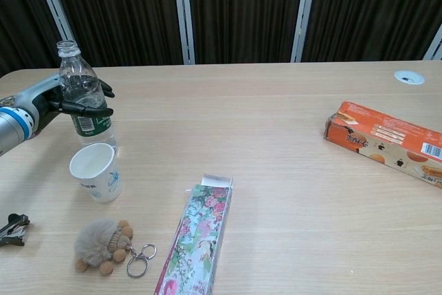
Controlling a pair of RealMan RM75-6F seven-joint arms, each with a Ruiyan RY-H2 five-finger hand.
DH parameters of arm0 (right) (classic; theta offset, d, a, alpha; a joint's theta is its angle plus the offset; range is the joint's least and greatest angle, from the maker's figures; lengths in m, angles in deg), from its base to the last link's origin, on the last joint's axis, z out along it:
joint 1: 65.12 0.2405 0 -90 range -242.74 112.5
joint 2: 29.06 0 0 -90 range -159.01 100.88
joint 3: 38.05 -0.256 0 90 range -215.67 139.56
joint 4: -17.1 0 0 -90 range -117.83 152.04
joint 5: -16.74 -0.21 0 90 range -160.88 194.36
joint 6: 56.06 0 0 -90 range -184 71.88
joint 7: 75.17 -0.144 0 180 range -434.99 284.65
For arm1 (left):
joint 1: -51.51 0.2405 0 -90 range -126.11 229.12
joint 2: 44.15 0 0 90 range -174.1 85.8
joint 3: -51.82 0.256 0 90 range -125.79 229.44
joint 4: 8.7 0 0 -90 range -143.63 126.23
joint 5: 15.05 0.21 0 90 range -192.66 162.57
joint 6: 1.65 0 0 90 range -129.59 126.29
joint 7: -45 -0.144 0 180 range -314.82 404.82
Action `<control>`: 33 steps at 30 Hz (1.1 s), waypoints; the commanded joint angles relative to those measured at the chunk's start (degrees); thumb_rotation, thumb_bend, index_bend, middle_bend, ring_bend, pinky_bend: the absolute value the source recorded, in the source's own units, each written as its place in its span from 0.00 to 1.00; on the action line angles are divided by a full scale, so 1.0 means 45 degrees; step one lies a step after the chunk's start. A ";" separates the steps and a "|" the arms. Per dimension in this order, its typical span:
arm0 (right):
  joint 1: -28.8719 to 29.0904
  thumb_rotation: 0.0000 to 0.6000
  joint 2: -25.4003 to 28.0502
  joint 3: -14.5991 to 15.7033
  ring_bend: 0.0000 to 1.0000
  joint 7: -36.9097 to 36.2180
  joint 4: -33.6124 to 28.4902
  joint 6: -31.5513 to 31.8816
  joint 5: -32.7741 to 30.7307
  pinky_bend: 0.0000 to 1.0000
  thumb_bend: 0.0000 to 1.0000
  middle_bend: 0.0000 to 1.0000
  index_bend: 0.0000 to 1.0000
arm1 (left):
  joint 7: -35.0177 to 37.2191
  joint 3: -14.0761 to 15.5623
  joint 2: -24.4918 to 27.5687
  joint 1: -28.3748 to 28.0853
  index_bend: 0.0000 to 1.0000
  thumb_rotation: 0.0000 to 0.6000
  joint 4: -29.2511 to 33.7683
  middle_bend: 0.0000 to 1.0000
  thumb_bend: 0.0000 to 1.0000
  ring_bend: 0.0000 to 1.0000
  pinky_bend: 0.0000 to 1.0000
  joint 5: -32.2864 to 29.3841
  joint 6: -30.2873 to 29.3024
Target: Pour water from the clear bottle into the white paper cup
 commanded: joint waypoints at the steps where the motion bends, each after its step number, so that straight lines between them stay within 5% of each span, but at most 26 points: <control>1: 0.0004 1.00 -0.0002 0.0003 0.00 0.0017 -0.0015 -0.0001 0.0005 0.00 0.00 0.00 0.00 | 0.0064 0.0084 0.0112 0.0045 0.24 1.00 0.0049 0.25 0.06 0.27 0.30 0.0110 -0.0043; 5: -0.0002 1.00 -0.0002 0.0010 0.00 0.0029 -0.0035 0.0014 0.0016 0.00 0.00 0.00 0.00 | 0.0107 0.0233 0.0401 0.0142 0.16 1.00 0.0265 0.19 0.04 0.20 0.24 0.0317 -0.0194; 10: -0.0019 1.00 0.0026 0.0022 0.00 0.0030 -0.0110 0.0078 0.0087 0.00 0.00 0.00 0.00 | -0.0144 0.0571 0.0976 0.0268 0.01 0.99 0.0736 0.00 0.00 0.00 0.01 0.0649 -0.0252; 16: -0.0138 1.00 0.0176 0.0084 0.00 0.0051 -0.0448 0.0405 0.0383 0.00 0.00 0.00 0.00 | -0.2112 0.1375 0.2892 0.0803 0.00 0.96 0.2302 0.00 0.00 0.00 0.00 0.1485 -0.1207; 23: -0.0284 1.00 0.0448 0.0165 0.00 -0.0143 -0.0838 0.0772 0.0811 0.00 0.00 0.00 0.00 | -0.4470 0.1348 0.4485 0.1640 0.00 0.95 0.3964 0.00 0.00 0.00 0.00 0.1452 -0.2796; 27: -0.0397 1.00 0.0638 0.0213 0.00 -0.0201 -0.1144 0.1076 0.1114 0.00 0.00 0.00 0.00 | -0.6899 0.0990 0.5901 0.2516 0.00 0.95 0.5572 0.00 0.00 0.00 0.00 0.1032 -0.4366; 33: -0.0446 1.00 0.0722 0.0223 0.00 -0.0065 -0.1238 0.1283 0.1299 0.00 0.00 0.00 0.00 | -1.2561 0.0956 0.8095 0.3941 0.00 1.00 0.9295 0.00 0.00 0.00 0.00 0.0431 -0.6439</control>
